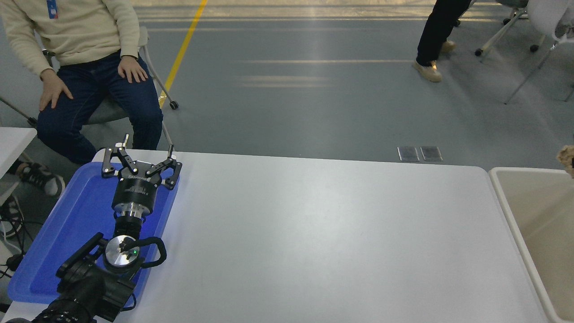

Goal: Pick up paper ball place in dustbin

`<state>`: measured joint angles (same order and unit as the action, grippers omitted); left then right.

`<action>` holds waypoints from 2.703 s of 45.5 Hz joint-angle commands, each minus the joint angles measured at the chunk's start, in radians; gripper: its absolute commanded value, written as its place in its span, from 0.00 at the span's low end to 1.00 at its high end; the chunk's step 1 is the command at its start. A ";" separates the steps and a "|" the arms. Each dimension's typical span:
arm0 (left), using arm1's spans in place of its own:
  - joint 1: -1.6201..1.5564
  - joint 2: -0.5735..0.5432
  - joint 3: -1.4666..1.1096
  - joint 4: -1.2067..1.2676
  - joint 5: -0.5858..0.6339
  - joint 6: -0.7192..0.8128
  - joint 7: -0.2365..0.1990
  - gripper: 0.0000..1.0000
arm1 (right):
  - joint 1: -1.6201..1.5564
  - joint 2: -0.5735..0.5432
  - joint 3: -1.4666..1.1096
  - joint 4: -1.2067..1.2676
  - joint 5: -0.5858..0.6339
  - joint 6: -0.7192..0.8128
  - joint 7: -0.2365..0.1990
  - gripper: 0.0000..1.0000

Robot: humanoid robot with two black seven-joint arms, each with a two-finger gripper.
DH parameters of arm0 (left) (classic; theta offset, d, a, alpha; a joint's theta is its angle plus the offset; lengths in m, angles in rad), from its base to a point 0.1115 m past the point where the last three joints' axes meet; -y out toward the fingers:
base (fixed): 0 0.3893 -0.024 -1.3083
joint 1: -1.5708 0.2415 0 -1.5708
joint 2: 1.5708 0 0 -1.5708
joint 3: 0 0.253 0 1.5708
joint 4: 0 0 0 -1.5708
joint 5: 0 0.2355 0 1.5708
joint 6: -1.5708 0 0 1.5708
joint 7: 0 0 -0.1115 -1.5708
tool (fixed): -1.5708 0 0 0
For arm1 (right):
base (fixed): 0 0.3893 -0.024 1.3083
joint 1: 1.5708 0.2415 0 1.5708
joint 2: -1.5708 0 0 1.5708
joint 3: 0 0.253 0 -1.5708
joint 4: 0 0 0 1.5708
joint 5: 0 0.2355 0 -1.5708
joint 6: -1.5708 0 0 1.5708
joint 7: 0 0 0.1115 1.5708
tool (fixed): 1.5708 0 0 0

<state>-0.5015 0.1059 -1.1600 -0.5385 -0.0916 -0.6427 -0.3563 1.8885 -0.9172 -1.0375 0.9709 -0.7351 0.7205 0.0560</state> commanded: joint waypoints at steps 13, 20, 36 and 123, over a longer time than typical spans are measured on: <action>0.000 0.000 0.000 0.000 0.000 0.000 -0.001 1.00 | -0.632 0.090 0.238 -0.601 -0.014 -0.049 0.218 0.00; 0.000 0.000 0.000 0.000 0.000 0.000 -0.001 1.00 | -0.788 0.155 0.247 -0.725 0.011 -0.127 0.255 0.00; 0.000 -0.002 0.000 0.000 0.000 0.000 -0.001 1.00 | -1.086 0.299 0.274 -0.848 0.155 -0.380 0.223 0.00; 0.000 -0.002 0.000 0.000 0.000 0.000 -0.001 1.00 | -1.146 0.491 0.657 -0.928 0.467 -0.642 0.051 1.00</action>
<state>-0.5020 0.1043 -1.1597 -0.5384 -0.0920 -0.6415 -0.3574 0.6690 -0.4365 -0.4775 0.0402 -0.2807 0.0708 0.1076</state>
